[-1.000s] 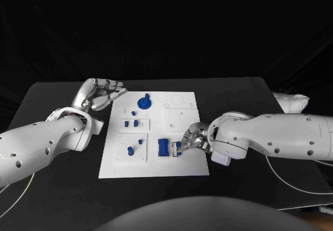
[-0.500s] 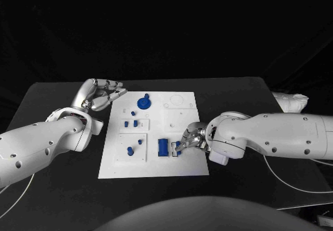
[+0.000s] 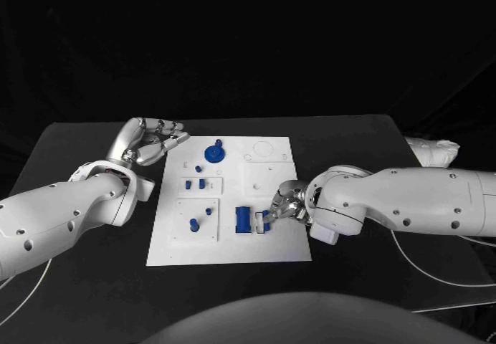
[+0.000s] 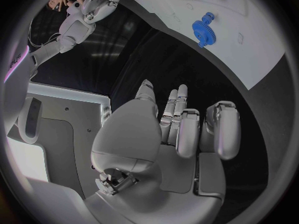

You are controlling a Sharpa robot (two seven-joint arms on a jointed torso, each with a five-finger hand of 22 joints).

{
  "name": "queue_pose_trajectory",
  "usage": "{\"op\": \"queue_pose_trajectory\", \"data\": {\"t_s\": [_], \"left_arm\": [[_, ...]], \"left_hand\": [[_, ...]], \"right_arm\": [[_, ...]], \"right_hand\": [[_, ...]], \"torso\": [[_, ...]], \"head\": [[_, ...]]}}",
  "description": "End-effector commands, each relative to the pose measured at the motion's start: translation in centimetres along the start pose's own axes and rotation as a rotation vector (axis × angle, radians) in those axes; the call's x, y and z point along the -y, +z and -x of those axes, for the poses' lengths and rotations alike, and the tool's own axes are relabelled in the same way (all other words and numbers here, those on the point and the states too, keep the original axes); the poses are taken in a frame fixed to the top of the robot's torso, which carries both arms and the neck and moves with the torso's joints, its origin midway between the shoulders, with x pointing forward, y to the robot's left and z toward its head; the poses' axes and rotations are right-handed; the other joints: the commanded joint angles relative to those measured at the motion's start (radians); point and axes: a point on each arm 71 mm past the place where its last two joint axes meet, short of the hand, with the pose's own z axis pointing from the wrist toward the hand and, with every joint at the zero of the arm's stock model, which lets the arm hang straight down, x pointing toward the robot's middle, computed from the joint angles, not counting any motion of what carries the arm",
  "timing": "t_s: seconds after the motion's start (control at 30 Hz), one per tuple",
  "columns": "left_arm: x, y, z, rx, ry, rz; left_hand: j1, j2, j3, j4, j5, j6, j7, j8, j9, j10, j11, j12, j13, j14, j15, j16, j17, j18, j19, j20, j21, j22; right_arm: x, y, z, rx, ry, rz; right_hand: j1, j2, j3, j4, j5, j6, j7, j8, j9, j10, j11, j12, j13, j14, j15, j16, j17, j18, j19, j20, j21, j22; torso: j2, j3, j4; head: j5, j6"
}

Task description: Assemble the parts on the task board

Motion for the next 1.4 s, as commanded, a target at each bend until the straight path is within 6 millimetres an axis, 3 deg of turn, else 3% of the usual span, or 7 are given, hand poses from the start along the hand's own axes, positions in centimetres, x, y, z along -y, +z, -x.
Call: {"op": "queue_pose_trajectory", "data": {"t_s": [0.03, 0.17, 0.47, 1.23, 1.4], "left_arm": [[0.16, 0.05, -0.22, -0.015, -0.006, -0.009], [0.16, 0.05, -0.22, -0.015, -0.005, -0.009], [0.14, 0.01, -0.18, -0.014, -0.005, -0.009], [0.11, -0.01, -0.13, -0.014, -0.004, -0.008], [0.08, -0.02, -0.1, -0.013, -0.003, -0.007]], "left_hand": [[0.002, 0.012, -0.004, 0.0, 0.004, 0.002, -0.003, -0.001, 0.001, 0.004, 0.0, 0.004, -0.001, 0.079, 0.001, -0.006, 0.173, 0.0, 0.034, 0.002, -0.006, 0.223], [0.002, 0.012, -0.004, 0.0, 0.004, 0.002, -0.003, -0.001, 0.001, 0.004, 0.0, 0.004, -0.001, 0.079, 0.001, -0.006, 0.173, 0.0, 0.034, 0.002, -0.006, 0.223], [0.002, 0.012, -0.004, 0.0, 0.004, 0.002, -0.003, -0.001, 0.001, 0.004, 0.0, 0.004, -0.001, 0.079, 0.001, -0.006, 0.173, 0.0, 0.034, 0.002, -0.006, 0.223], [0.002, 0.012, -0.004, 0.0, 0.004, 0.002, -0.003, -0.001, 0.001, 0.004, 0.0, 0.004, -0.001, 0.079, 0.001, -0.006, 0.173, 0.0, 0.034, 0.002, -0.006, 0.223], [0.002, 0.012, -0.004, 0.0, 0.004, 0.002, -0.003, -0.001, 0.001, 0.004, 0.0, 0.004, -0.001, 0.079, 0.001, -0.006, 0.173, 0.0, 0.034, 0.002, -0.006, 0.223]], "right_arm": [[1.39, 0.27, -0.43, -0.01, -0.005, -0.095], [1.56, 0.2, -0.25, 0.003, 0.006, -0.094], [1.97, 0.01, 0.08, 0.023, 0.04, -0.094], [2.27, 0.05, 0.16, 0.006, 0.089, -0.1], [2.3, -0.03, 0.18, 0.014, 0.088, -0.102]], "right_hand": [[0.026, 0.004, 0.033, -0.019, 0.0, 0.035, -0.01, -0.181, -0.513, 0.105, -0.013, -0.003, 0.263, 0.104, -0.01, 0.004, 0.263, -0.007, 0.105, -0.011, 0.004, 0.263], [0.029, -0.012, 0.064, -0.039, -0.006, 0.078, -0.019, -0.197, -0.528, 0.105, -0.022, -0.003, 0.263, 0.104, -0.018, 0.004, 0.263, -0.007, 0.105, -0.019, 0.004, 0.263], [0.024, -0.031, 0.08, -0.053, -0.013, 0.102, -0.021, -0.218, -0.544, 0.105, -0.024, -0.003, 0.263, 0.104, -0.021, 0.004, 0.263, -0.007, 0.105, -0.023, 0.004, 0.263], [-0.008, -0.059, 0.065, -0.042, -0.046, 0.125, -0.018, -0.251, -0.567, 0.105, -0.021, -0.003, 0.263, 0.104, -0.019, 0.004, 0.263, -0.007, 0.105, -0.023, 0.004, 0.263], [-0.031, -0.076, 0.037, -0.026, -0.05, 0.133, 0.006, -0.262, -0.573, 0.105, -0.002, -0.003, 0.263, 0.104, -0.005, 0.004, 0.263, -0.007, 0.105, -0.014, 0.004, 0.263]], "torso": [[0.0, 0.0005, -0.0004], [0.0, 0.0003, -0.0006], [0.001, 0.0002, -0.0003], [0.0, -0.0002, 0.0004], [0.0, 0.0004, -0.001]], "head": [[0.0, 0.0], [0.001, 0.0], [0.001, 0.0], [0.0, 0.0], [0.002, 0.0]]}}
